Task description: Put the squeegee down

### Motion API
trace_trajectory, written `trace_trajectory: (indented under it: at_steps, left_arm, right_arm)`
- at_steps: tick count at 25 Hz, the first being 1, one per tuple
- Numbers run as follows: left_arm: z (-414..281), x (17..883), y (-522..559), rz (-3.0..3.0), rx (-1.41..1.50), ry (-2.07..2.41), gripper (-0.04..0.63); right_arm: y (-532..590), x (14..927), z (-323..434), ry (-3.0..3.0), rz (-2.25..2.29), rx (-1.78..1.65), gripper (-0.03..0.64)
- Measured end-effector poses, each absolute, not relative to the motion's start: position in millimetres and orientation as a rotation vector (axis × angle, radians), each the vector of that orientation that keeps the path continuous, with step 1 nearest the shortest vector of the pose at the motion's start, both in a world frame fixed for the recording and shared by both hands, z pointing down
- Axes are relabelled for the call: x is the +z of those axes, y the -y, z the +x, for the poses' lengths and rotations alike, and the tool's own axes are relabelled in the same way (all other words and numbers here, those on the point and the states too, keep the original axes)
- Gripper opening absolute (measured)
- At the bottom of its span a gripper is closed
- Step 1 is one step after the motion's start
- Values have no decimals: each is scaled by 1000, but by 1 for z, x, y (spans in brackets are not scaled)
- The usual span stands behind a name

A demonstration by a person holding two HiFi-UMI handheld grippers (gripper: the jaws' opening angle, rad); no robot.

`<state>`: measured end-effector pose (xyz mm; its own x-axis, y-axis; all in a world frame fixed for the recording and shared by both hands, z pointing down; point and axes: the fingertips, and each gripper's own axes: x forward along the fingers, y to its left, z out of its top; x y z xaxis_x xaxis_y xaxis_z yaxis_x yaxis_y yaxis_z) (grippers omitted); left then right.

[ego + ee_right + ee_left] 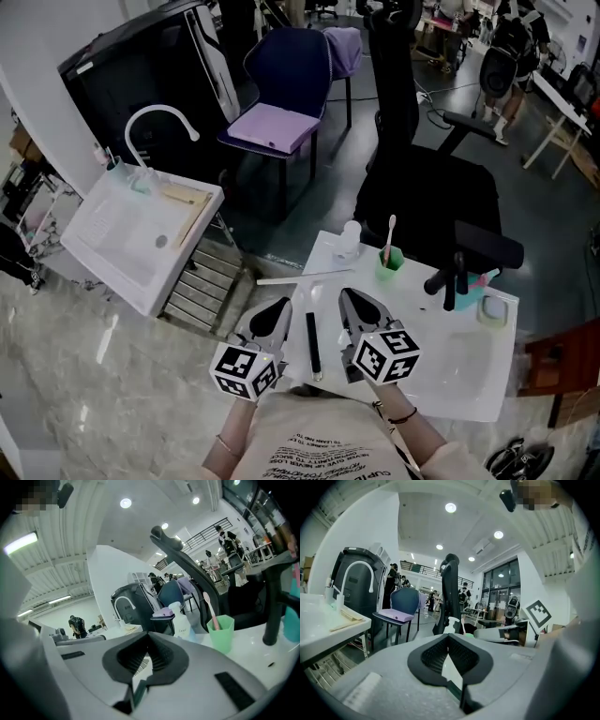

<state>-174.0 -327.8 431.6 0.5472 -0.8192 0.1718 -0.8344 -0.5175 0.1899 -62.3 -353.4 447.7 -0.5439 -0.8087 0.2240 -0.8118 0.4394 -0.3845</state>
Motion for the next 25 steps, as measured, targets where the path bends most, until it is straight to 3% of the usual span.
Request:
trace_trajectory:
  at_steps: [25]
  left_arm:
    - [-214,390,316,2517,-29,1626,23]
  right_arm:
    - [346,388,-7,2808,1588,532,4]
